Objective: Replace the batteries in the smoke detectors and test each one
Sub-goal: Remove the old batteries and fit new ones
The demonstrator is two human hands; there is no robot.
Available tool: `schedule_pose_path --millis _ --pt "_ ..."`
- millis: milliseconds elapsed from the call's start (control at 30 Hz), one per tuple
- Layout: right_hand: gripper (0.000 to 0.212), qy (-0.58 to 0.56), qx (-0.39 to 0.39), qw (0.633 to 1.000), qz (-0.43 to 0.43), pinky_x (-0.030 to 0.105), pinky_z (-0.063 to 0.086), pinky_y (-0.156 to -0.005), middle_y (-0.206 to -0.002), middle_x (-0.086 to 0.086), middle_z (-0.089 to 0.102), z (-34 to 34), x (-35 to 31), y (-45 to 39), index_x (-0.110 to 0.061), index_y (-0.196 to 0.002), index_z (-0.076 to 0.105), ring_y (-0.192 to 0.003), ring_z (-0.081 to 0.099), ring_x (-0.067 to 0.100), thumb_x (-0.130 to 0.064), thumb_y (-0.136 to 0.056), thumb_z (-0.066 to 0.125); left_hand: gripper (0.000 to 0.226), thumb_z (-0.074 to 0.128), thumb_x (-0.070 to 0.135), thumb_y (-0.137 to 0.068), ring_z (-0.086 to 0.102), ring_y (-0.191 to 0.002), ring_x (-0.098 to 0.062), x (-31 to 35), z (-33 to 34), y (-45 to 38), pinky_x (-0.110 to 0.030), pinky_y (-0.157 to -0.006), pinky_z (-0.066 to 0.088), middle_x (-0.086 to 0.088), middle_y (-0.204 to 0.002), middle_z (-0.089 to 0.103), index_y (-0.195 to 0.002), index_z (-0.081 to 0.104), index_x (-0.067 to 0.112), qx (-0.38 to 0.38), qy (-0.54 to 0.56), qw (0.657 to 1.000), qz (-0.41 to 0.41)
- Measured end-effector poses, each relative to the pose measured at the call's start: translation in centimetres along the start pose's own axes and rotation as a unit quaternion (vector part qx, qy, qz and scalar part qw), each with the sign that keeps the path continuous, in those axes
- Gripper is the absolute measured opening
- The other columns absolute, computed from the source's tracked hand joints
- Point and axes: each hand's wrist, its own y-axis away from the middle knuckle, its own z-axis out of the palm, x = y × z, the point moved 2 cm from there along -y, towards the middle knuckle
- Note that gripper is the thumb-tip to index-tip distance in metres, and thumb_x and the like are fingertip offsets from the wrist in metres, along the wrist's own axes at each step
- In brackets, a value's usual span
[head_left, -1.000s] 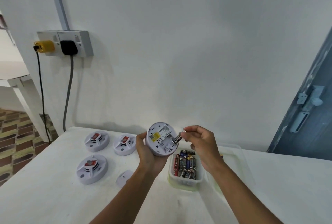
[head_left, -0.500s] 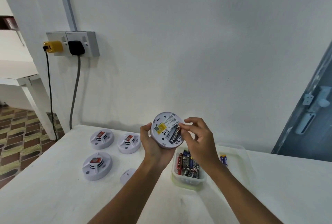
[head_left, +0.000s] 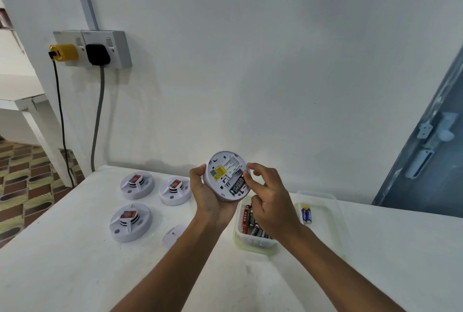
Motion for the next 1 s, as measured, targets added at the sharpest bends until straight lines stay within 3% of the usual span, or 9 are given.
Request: schedule_pose_path --millis 200,300,367,467,567,700,867,1000 --pt "0.049 -0.021 -0.078 0.997 0.011 0.026 0.05 -0.094 -0.138 0.006 0.05 -0.1 1.3 0.1 -0.01 -0.123 0.065 -0.123 0.045 0.017 -0.013 -0.085 0.033 0.048 0.034 0.045 -0.089 0.056 -0.09 -0.029 -0.3 -0.6 -0.1 -0.042 -0.089 0.041 -0.016 -0.087 0.068 -0.091 0.07 0.013 0.031 -0.061 0.998 0.013" --pt "0.042 -0.124 -0.063 0.983 0.122 0.019 0.049 -0.081 -0.119 0.001 0.06 0.0 2.7 -0.5 -0.009 -0.107 0.072 -0.101 0.059 0.008 0.007 -0.083 0.042 0.043 0.034 0.042 -0.09 0.053 -0.094 -0.03 -0.3 -1.3 -0.2 -0.046 -0.096 0.038 -0.016 -0.093 0.063 -0.095 0.066 0.013 0.049 -0.076 0.996 0.009" --pt "0.034 -0.128 -0.057 0.968 0.209 0.013 0.047 -0.075 -0.108 0.002 0.065 0.6 3.8 -0.3 -0.009 -0.106 0.069 -0.089 0.062 0.006 0.008 -0.088 0.045 0.041 0.035 0.041 -0.089 0.052 -0.097 -0.031 -0.1 -1.8 -0.5 -0.047 -0.098 0.036 -0.016 -0.095 0.062 -0.095 0.066 0.014 0.059 -0.084 0.995 0.004" --pt "0.034 -0.067 -0.233 0.933 0.266 0.019 0.047 -0.082 -0.116 0.005 0.064 3.0 5.3 0.8 -0.014 -0.117 0.06 -0.102 0.061 0.016 0.002 -0.088 0.051 0.041 0.036 0.042 -0.088 0.054 -0.099 -0.031 0.0 -2.6 -0.8 -0.049 -0.102 0.035 -0.016 -0.099 0.062 -0.098 0.066 0.015 0.069 -0.088 0.994 -0.005" --pt "0.043 -0.023 -0.343 0.898 0.274 0.029 0.051 -0.078 -0.118 0.002 0.061 4.9 5.4 1.3 -0.022 -0.121 0.046 -0.099 0.06 0.021 -0.01 -0.083 0.064 0.042 0.035 0.042 -0.09 0.055 -0.096 -0.031 0.1 -3.1 -0.8 -0.051 -0.104 0.035 -0.016 -0.097 0.064 -0.097 0.066 0.014 0.077 -0.094 0.993 -0.002" --pt "0.054 0.04 -0.356 0.895 0.265 0.037 0.054 -0.078 -0.109 0.004 0.062 5.9 5.2 1.0 -0.023 -0.119 0.038 -0.093 0.061 0.023 -0.02 -0.077 0.072 0.041 0.034 0.042 -0.092 0.056 -0.095 -0.031 0.4 -3.4 -0.8 -0.053 -0.106 0.034 -0.016 -0.095 0.064 -0.094 0.066 0.016 0.085 -0.099 0.991 0.002" --pt "0.064 0.063 -0.37 0.891 0.256 0.035 0.05 -0.082 -0.114 0.004 0.06 5.7 5.5 1.2 -0.02 -0.123 0.042 -0.104 0.057 0.023 -0.023 -0.072 0.08 0.04 0.035 0.042 -0.091 0.056 -0.095 -0.031 0.4 -4.0 -1.2 -0.053 -0.106 0.035 -0.016 -0.096 0.064 -0.094 0.066 0.018 0.091 -0.101 0.991 0.0" --pt "0.05 0.121 -0.416 0.872 0.23 0.033 0.05 -0.083 -0.114 0.004 0.06 5.3 5.4 0.9 -0.014 -0.117 0.053 -0.106 0.056 0.023 -0.023 -0.074 0.077 0.042 0.034 0.043 -0.091 0.056 -0.096 -0.032 0.1 -4.3 -1.4 -0.053 -0.105 0.035 -0.017 -0.098 0.064 -0.098 0.066 0.016 0.093 -0.1 0.991 -0.008"
